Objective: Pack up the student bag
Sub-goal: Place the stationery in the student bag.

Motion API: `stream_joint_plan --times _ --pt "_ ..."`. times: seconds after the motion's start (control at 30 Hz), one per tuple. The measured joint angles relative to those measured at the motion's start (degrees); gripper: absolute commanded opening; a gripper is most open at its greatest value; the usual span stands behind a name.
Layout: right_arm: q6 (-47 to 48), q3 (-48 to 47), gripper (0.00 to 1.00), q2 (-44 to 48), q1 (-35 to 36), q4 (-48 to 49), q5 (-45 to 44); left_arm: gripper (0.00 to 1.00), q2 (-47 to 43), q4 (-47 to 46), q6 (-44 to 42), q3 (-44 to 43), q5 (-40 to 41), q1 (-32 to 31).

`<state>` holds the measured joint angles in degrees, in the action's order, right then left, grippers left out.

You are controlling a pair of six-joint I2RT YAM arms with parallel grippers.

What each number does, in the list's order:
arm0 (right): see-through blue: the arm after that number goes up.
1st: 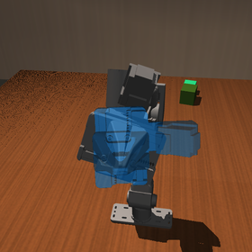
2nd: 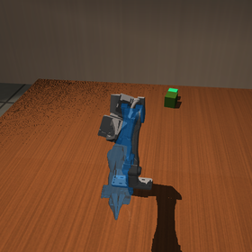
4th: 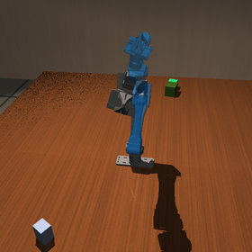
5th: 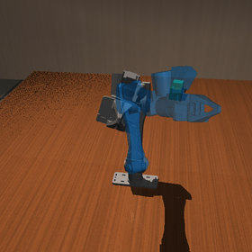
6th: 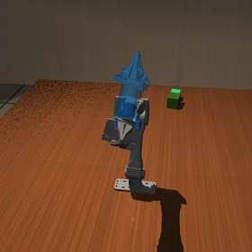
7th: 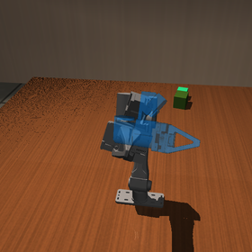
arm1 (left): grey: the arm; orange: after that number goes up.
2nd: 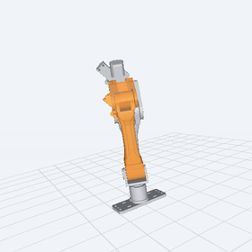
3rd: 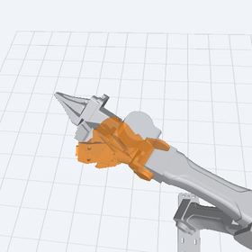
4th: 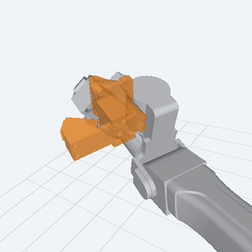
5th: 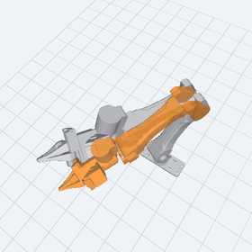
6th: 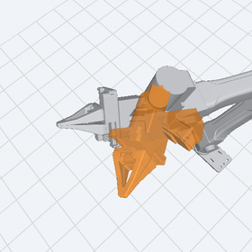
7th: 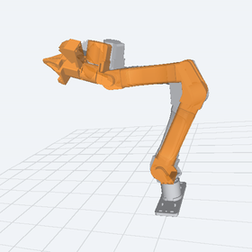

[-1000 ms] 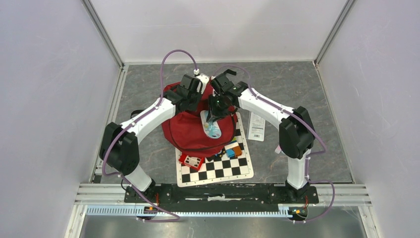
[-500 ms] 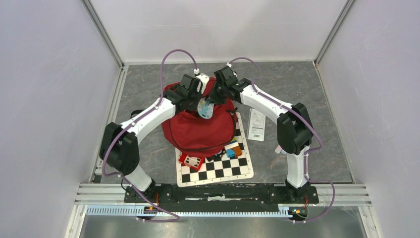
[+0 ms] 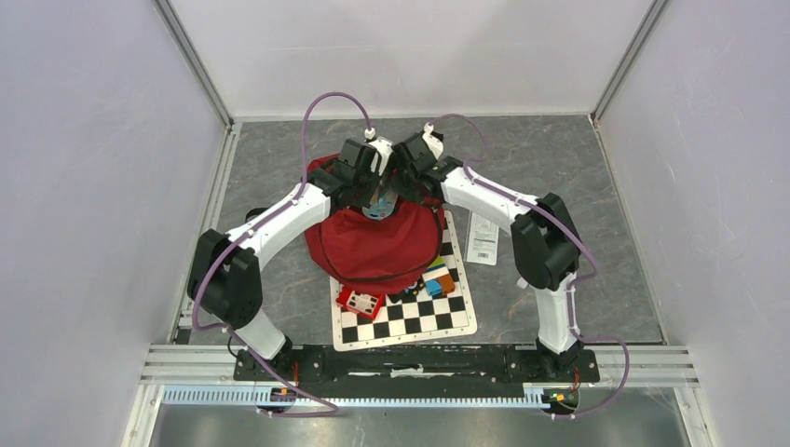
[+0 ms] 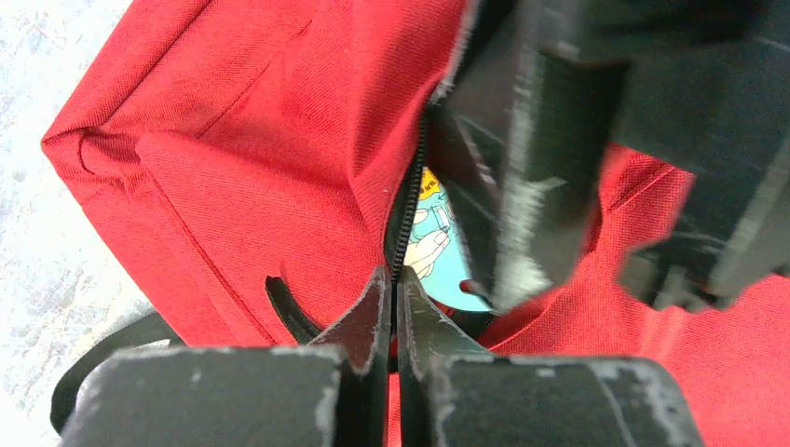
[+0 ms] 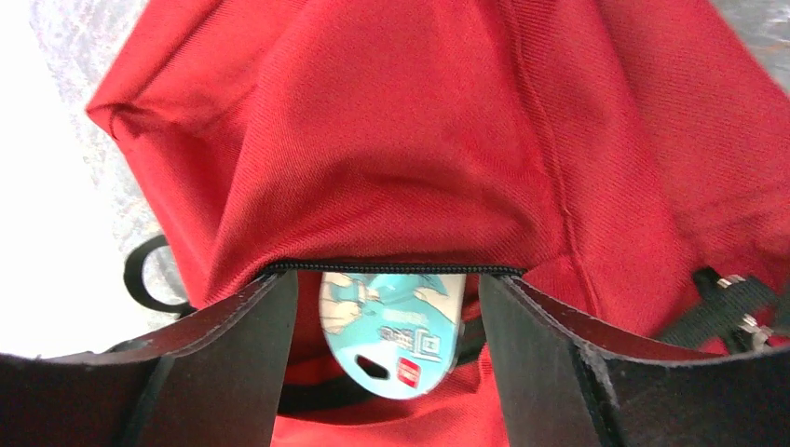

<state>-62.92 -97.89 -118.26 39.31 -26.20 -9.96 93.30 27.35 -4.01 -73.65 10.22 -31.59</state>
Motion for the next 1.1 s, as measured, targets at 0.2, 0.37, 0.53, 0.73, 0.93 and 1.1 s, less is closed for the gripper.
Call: stream_joint_plan --times 0.2,0.37,0.53,0.73,0.93,1.1 --pt "5.0 14.4 0.69 10.9 -0.2 6.3 -1.7 0.02 0.0 0.4 0.0 -0.3 0.2 0.0" --pt "10.7 30.0 0.56 24.6 -0.2 15.3 -1.0 0.02 0.2 0.9 0.4 -0.7 0.3 0.0" --pt "14.5 34.1 0.52 27.7 0.9 20.9 2.8 0.02 0.3 1.1 0.5 -0.7 0.2 0.0" --pt "16.5 33.5 0.41 24.9 2.6 27.0 7.7 0.02 0.5 1.3 0.6 -0.7 0.2 0.0" --pt "17.4 29.6 0.41 16.8 2.7 28.3 8.9 0.02 0.5 1.4 0.6 -0.8 0.2 0.0" --pt "17.4 29.4 0.39 13.6 2.7 28.2 7.9 0.02 0.5 1.4 0.6 -0.8 0.2 0.0"
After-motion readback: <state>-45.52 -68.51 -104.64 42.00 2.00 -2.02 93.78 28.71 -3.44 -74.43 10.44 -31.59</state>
